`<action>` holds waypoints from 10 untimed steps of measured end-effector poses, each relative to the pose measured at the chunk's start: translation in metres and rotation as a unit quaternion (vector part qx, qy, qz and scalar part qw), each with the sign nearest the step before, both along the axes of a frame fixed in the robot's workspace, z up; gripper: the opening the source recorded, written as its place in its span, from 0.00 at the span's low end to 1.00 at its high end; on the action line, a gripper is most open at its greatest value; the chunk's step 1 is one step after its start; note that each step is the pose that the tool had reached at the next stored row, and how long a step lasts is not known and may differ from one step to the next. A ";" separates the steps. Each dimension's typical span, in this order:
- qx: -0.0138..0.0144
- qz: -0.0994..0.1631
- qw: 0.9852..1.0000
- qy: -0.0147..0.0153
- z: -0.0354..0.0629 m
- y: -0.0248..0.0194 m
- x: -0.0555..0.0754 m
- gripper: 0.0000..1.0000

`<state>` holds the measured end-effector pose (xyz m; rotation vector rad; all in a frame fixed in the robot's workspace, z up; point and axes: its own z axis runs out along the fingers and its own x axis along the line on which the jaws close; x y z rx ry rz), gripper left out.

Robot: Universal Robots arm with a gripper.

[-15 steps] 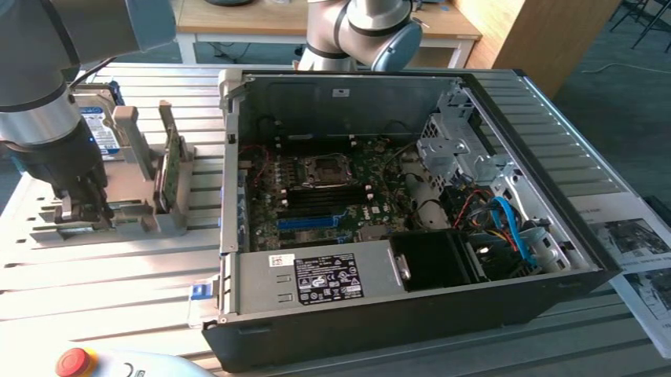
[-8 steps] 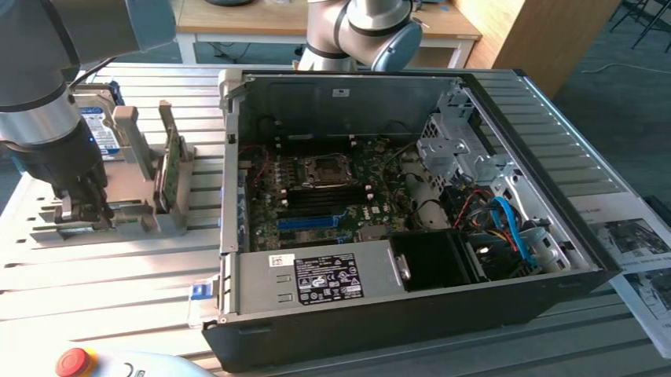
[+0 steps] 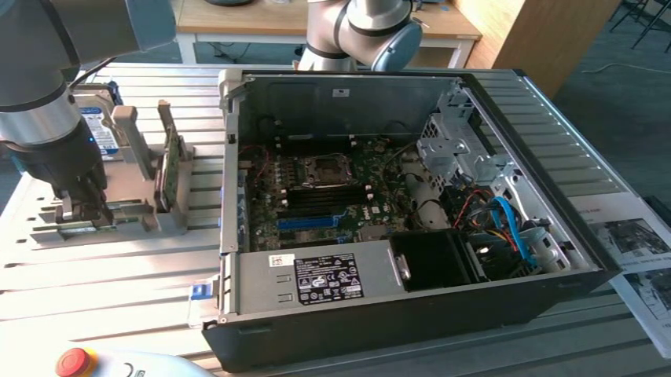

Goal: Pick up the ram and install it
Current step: 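Pick up the ram and move it above insertion slot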

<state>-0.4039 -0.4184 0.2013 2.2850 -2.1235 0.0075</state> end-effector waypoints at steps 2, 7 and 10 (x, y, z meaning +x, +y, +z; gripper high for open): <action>0.000 0.000 1.000 0.000 0.0000 0.0000 0.000 0.12; 0.000 -0.001 1.000 0.000 0.0000 0.0000 0.000 0.12; 0.000 -0.003 1.000 0.000 0.0000 0.0000 0.000 0.12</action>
